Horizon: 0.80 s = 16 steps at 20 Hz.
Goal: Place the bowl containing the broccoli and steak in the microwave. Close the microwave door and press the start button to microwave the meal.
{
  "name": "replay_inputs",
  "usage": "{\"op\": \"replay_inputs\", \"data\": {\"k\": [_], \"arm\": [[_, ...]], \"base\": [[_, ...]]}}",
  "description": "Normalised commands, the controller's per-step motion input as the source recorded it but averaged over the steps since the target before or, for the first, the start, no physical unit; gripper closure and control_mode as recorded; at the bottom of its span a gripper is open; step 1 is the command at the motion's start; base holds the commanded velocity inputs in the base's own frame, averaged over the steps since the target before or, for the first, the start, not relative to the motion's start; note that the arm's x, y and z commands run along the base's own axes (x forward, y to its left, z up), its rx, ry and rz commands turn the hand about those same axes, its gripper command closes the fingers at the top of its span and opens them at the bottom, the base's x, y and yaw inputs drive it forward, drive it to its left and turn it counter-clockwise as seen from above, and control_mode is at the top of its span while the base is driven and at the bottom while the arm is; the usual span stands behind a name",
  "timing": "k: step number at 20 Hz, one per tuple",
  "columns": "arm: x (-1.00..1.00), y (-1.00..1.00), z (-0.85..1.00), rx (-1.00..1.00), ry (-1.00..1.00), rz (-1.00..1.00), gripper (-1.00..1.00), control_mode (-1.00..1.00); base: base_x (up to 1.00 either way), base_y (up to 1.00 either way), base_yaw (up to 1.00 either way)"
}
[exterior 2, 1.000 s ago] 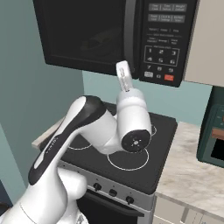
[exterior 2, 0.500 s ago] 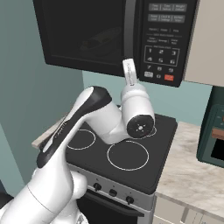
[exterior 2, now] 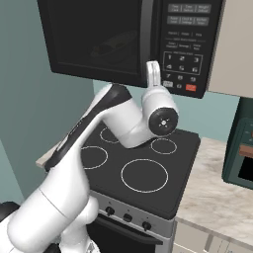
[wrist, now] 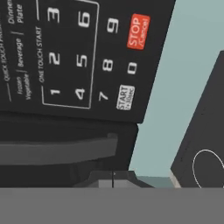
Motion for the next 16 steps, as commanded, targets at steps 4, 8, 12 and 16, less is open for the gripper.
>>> {"op": "replay_inputs", "data": {"k": [4,8,12,16], "arm": [[0.39,-0.24,-0.03,0.09,0.12,0.0,1.0,-1.0],[0.42,-0.27,-0.19,0.1,0.09,0.0,1.0,-1.0],[0.37,-0.11,-0.21,0.07,0.05,0.0,1.0,-1.0],[0.32,0.0,-0.04,0.02,0.0,0.0,1.0,-1.0]], "base": [[0.0,0.0,0.0],[0.0,0.0,0.0],[0.0,0.0,0.0],[0.0,0.0,0.0]]}}
